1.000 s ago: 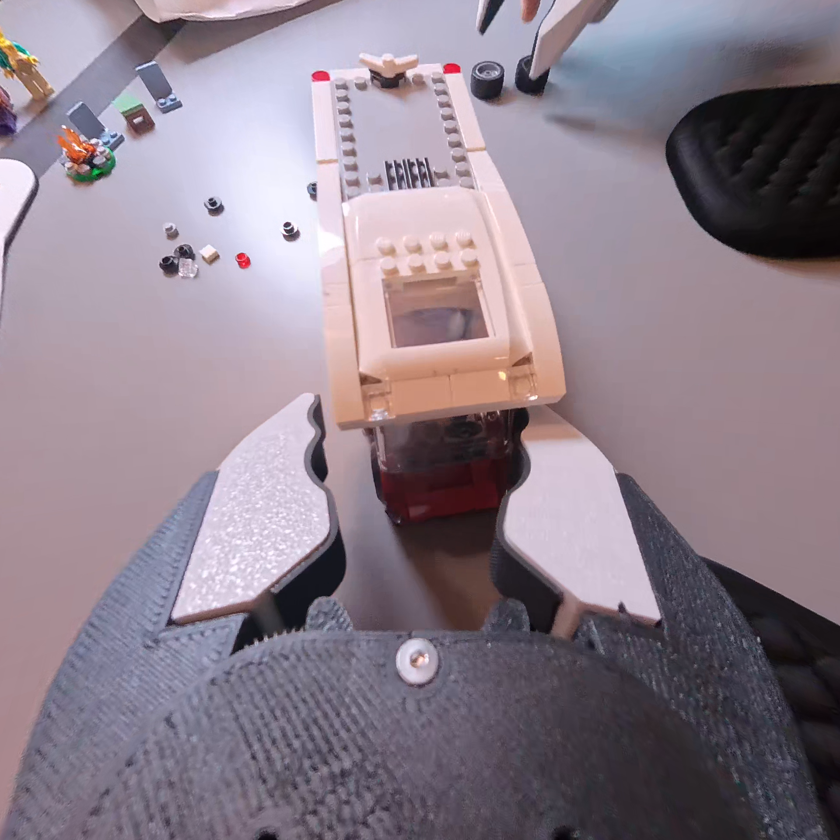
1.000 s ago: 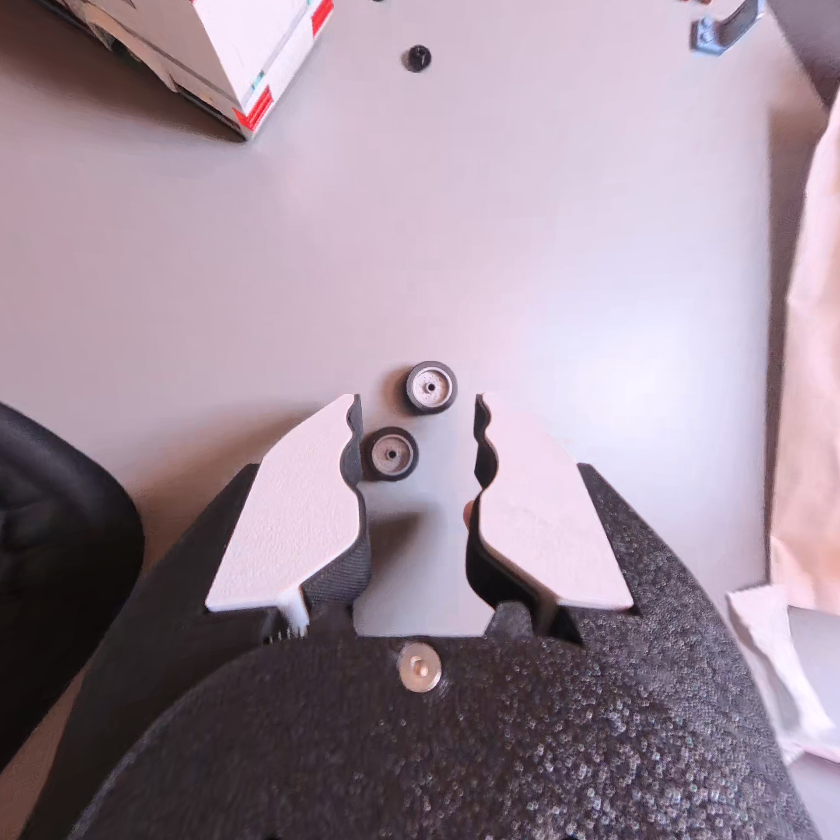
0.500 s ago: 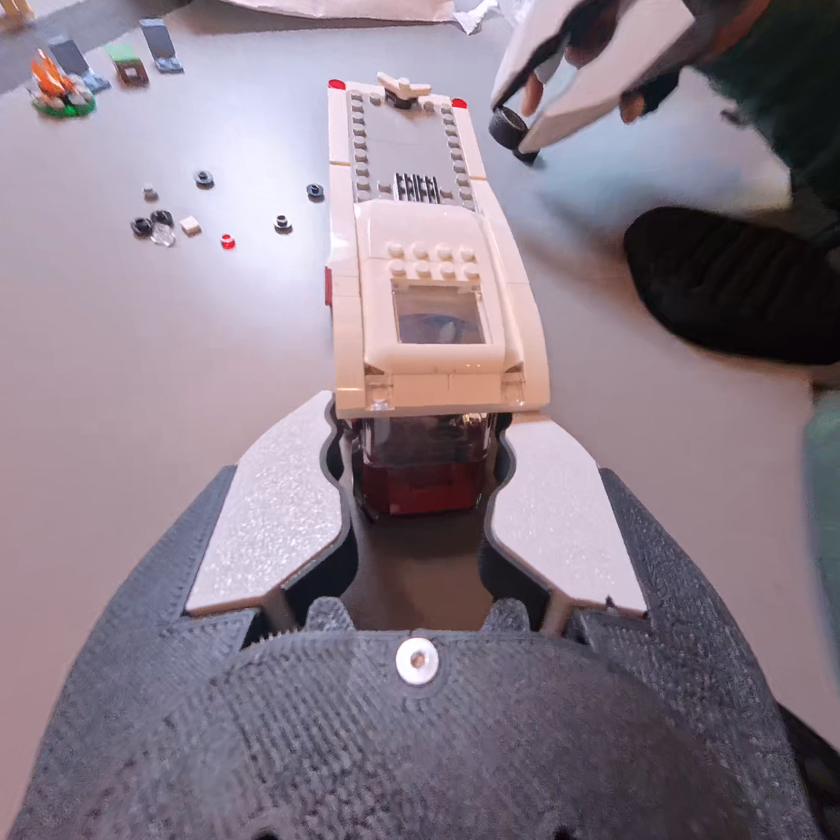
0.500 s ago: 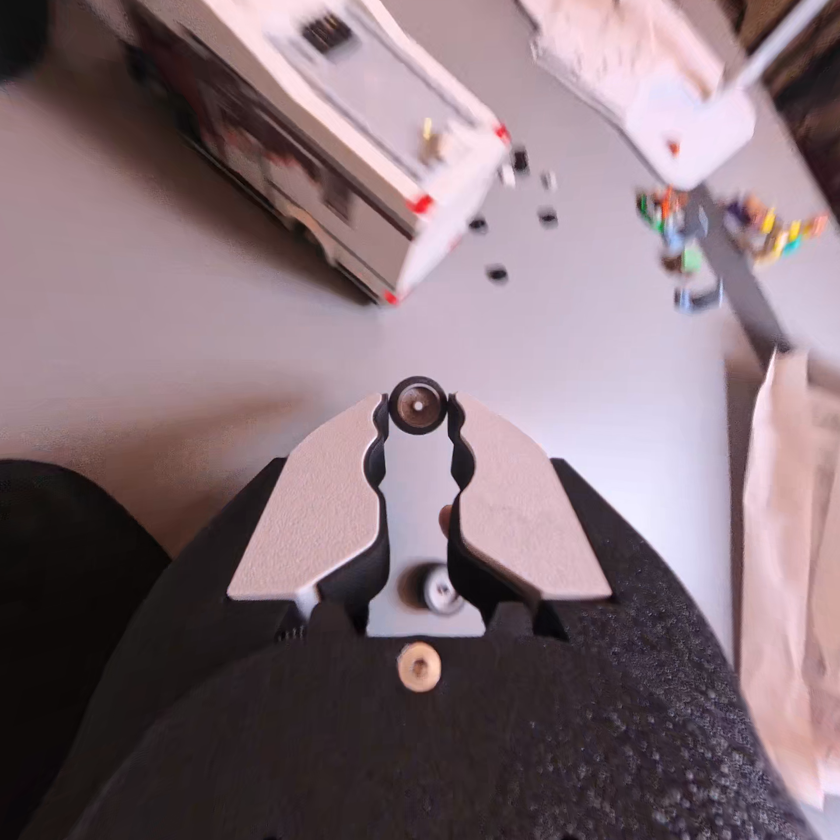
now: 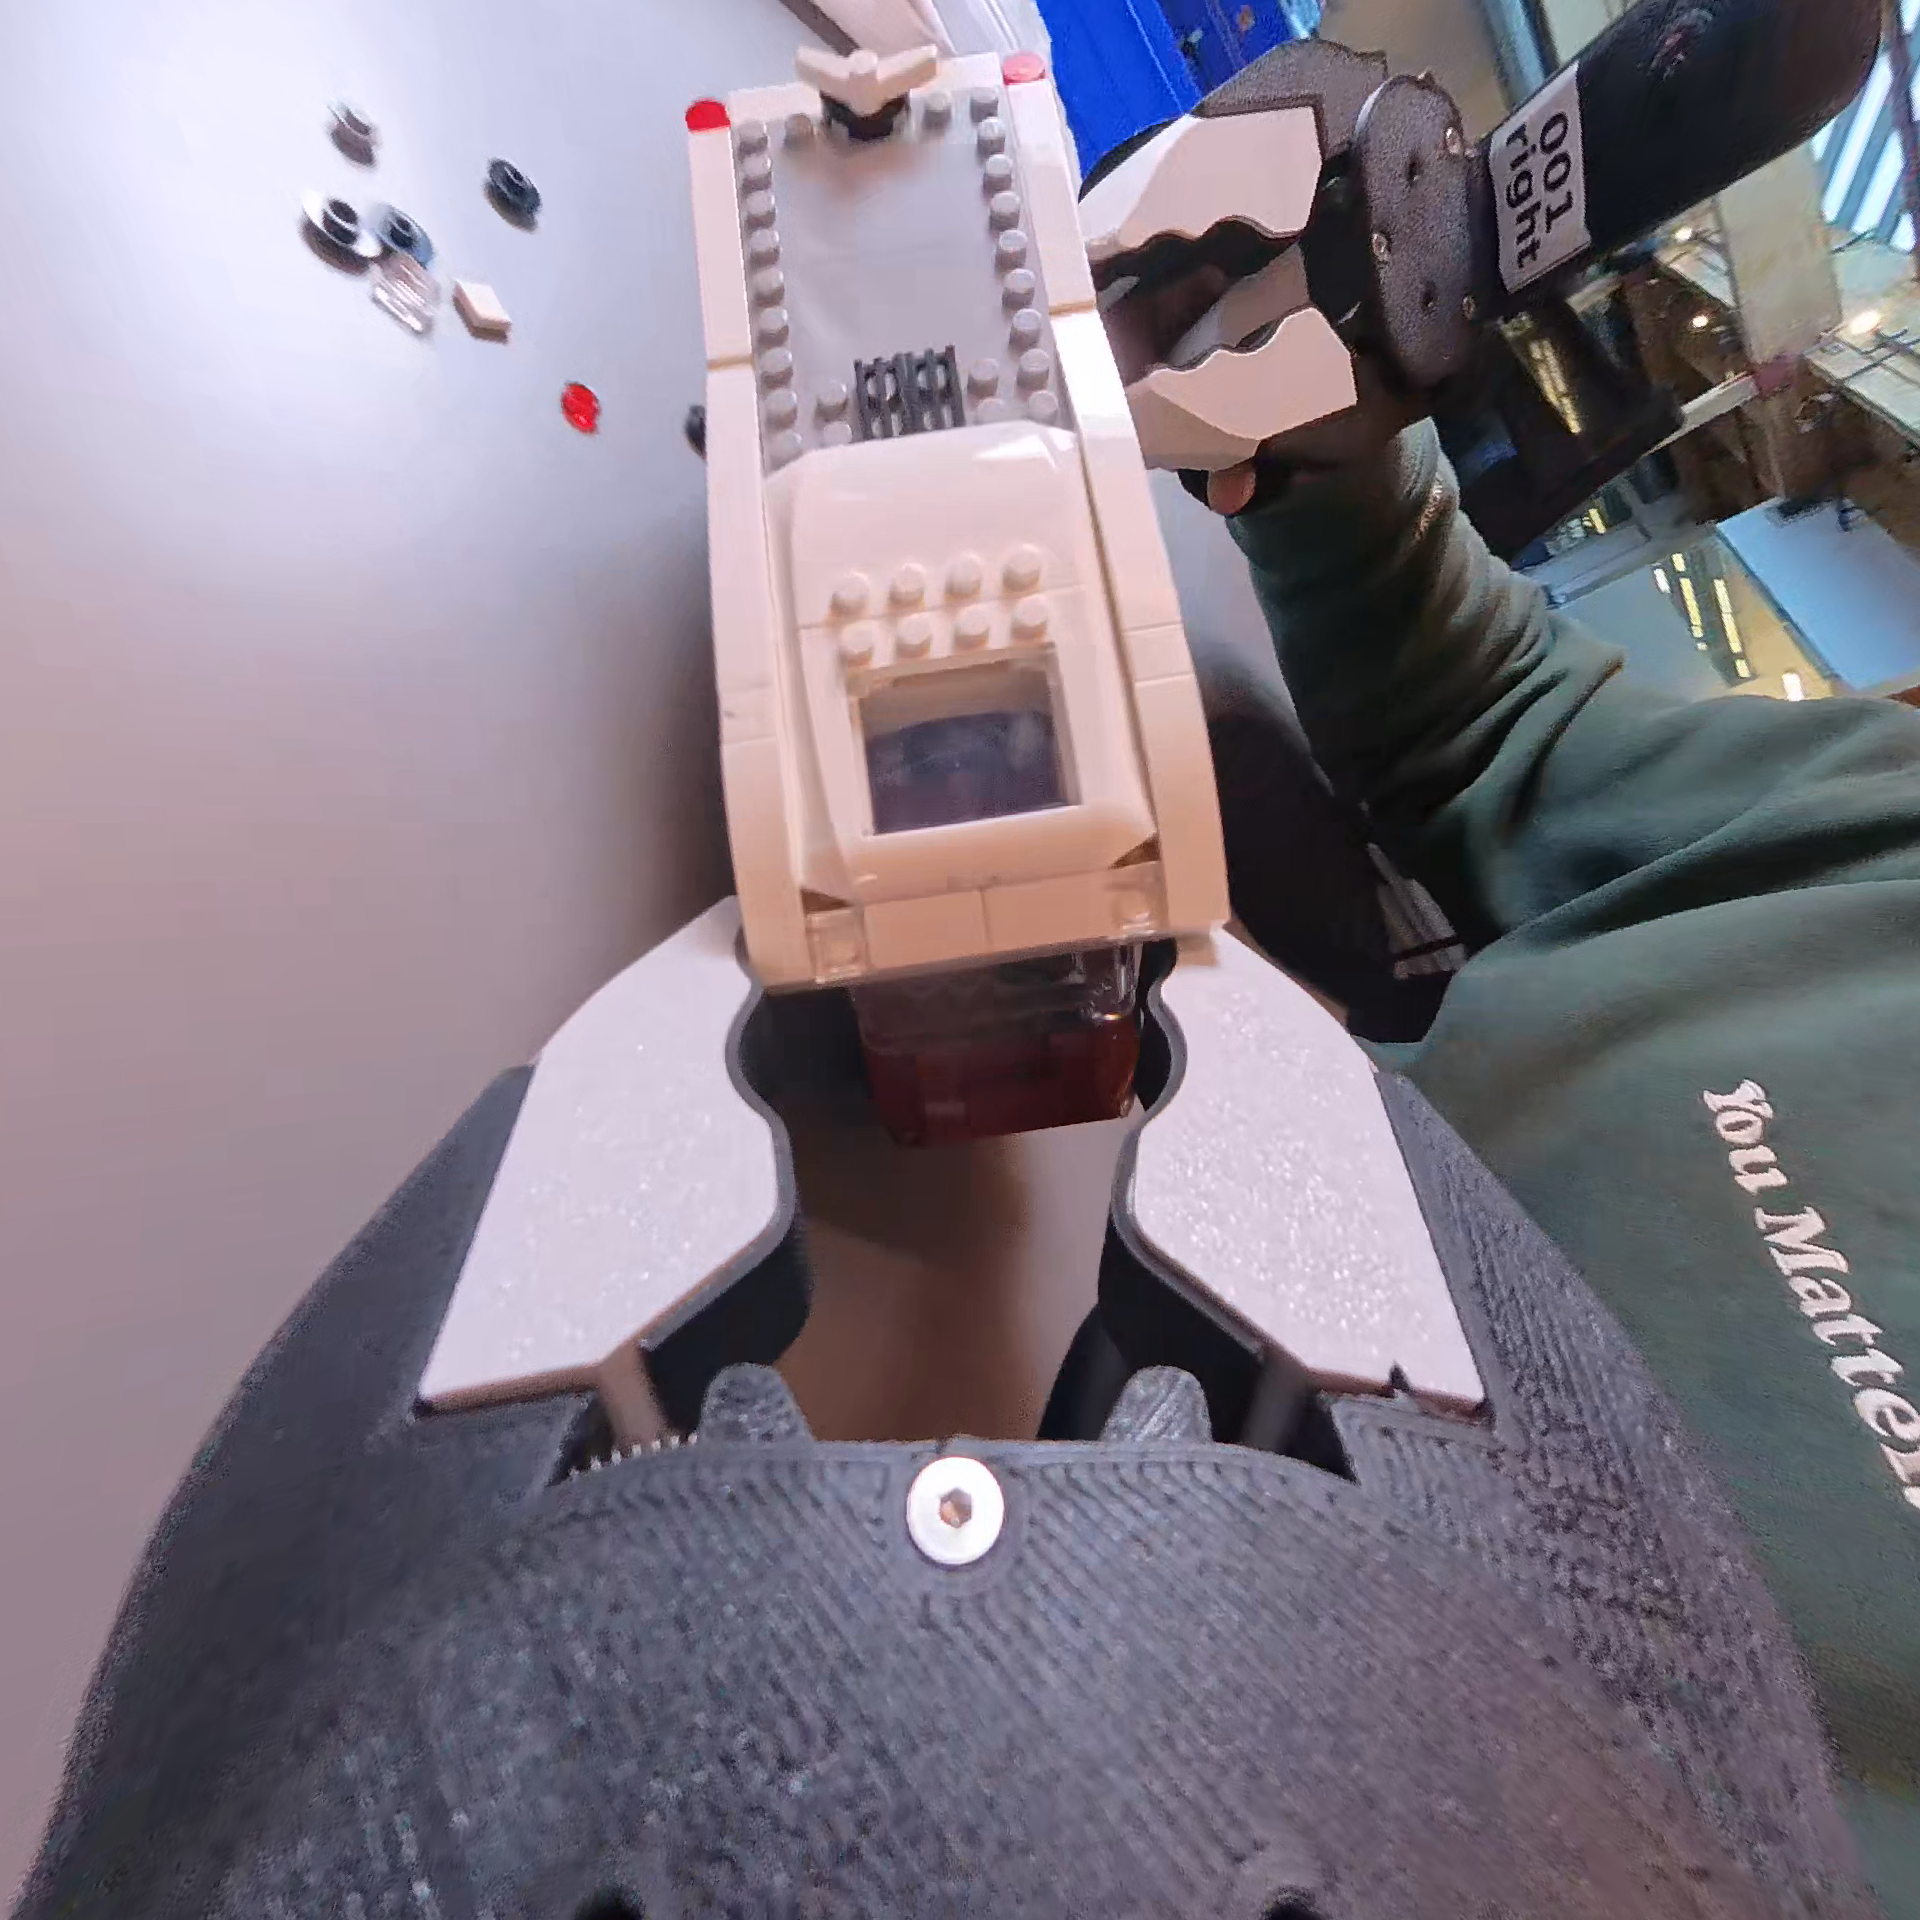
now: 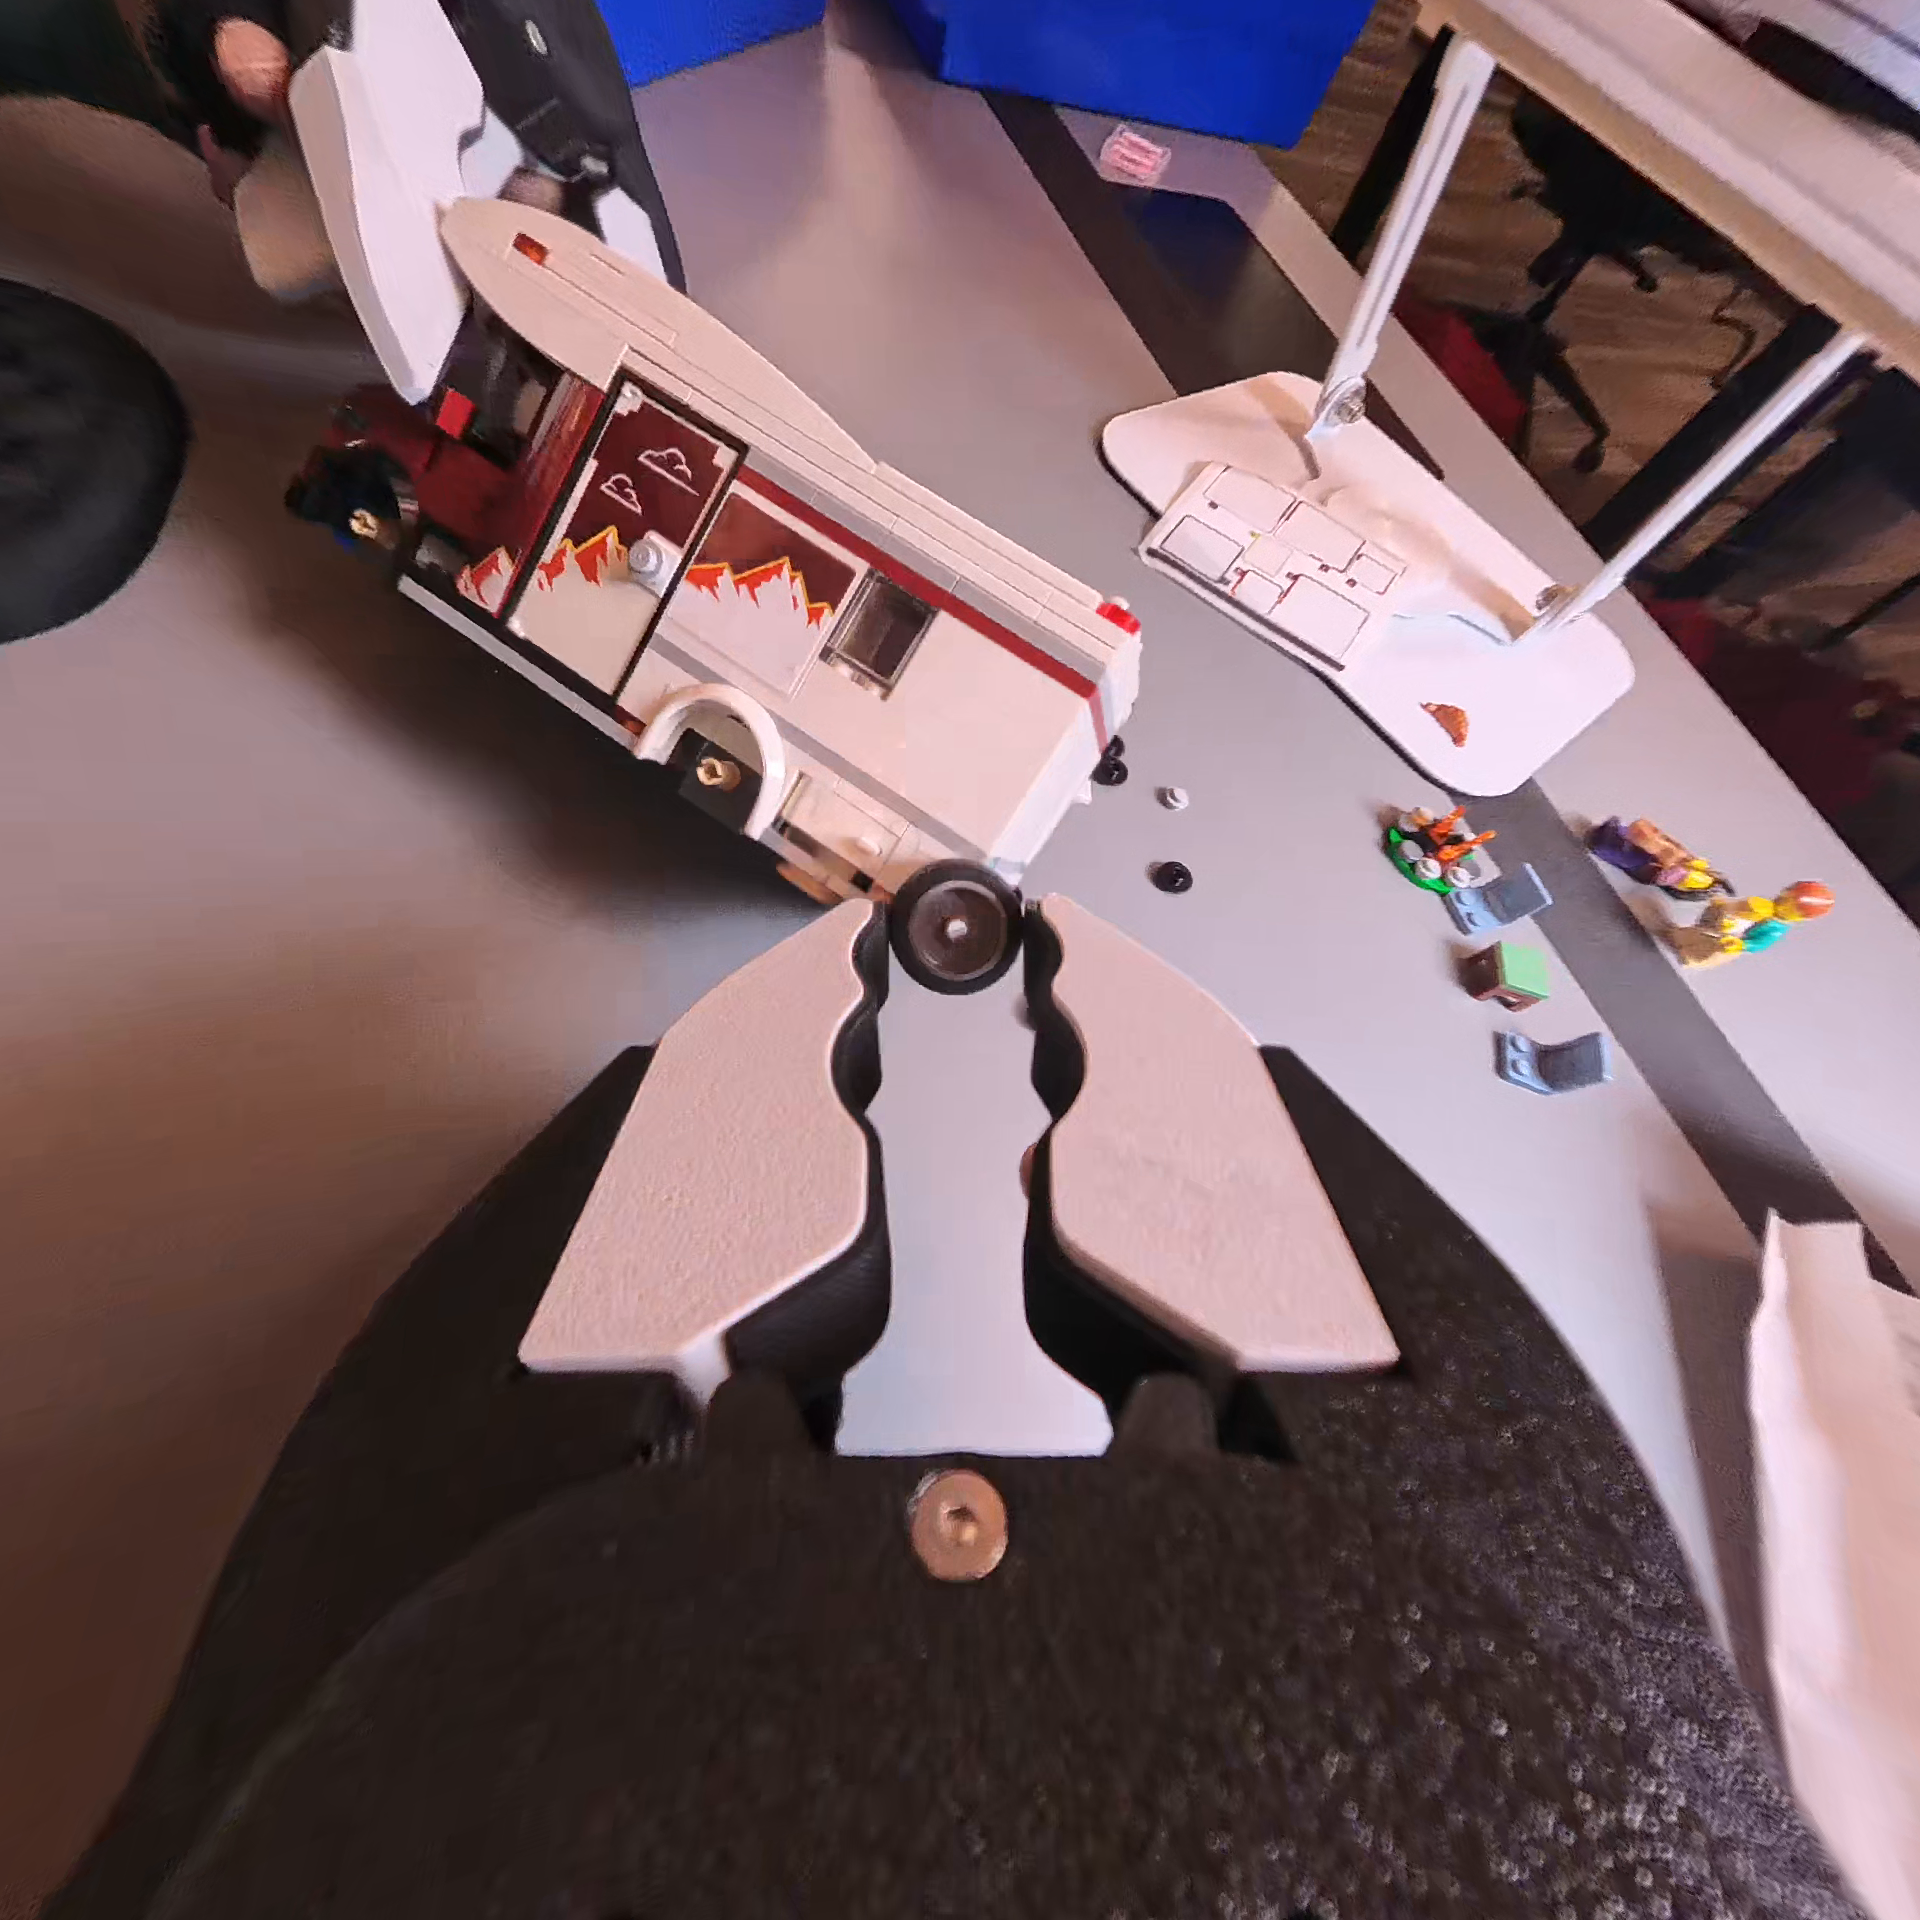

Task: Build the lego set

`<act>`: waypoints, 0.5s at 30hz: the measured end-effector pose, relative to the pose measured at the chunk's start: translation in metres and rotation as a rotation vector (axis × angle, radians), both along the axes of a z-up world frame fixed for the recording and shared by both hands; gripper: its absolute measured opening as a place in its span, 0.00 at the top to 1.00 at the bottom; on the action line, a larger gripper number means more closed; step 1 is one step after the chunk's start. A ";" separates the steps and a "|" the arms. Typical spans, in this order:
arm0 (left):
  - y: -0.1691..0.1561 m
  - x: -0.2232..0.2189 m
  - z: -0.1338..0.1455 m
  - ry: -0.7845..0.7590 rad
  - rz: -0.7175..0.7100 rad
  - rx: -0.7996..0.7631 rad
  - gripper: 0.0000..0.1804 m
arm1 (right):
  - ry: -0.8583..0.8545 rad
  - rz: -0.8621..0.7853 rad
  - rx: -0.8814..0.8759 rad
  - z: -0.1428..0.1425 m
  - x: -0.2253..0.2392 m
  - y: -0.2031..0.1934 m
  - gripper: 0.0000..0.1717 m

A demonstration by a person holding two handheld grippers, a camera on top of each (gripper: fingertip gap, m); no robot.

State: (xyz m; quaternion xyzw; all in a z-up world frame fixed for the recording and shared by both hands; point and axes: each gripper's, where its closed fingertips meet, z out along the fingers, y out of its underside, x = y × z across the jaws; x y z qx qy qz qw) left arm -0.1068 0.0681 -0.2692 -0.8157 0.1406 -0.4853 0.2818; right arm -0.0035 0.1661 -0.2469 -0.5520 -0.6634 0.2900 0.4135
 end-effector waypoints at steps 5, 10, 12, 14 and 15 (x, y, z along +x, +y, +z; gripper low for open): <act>0.010 -0.015 -0.004 0.157 0.070 0.133 0.54 | 0.022 0.104 -0.142 0.005 -0.012 -0.006 0.86; 0.010 -0.021 0.004 0.330 0.080 0.311 0.48 | -0.001 0.135 -0.246 0.003 -0.023 -0.003 0.86; 0.008 -0.022 0.008 0.381 0.080 0.361 0.41 | -0.025 0.140 -0.250 -0.004 -0.029 -0.003 0.86; 0.005 -0.024 0.000 0.508 0.079 0.404 0.39 | -0.044 0.139 -0.224 -0.011 -0.035 -0.002 0.86; 0.006 -0.028 -0.005 0.586 0.104 0.427 0.37 | -0.042 0.142 -0.225 -0.012 -0.038 -0.002 0.86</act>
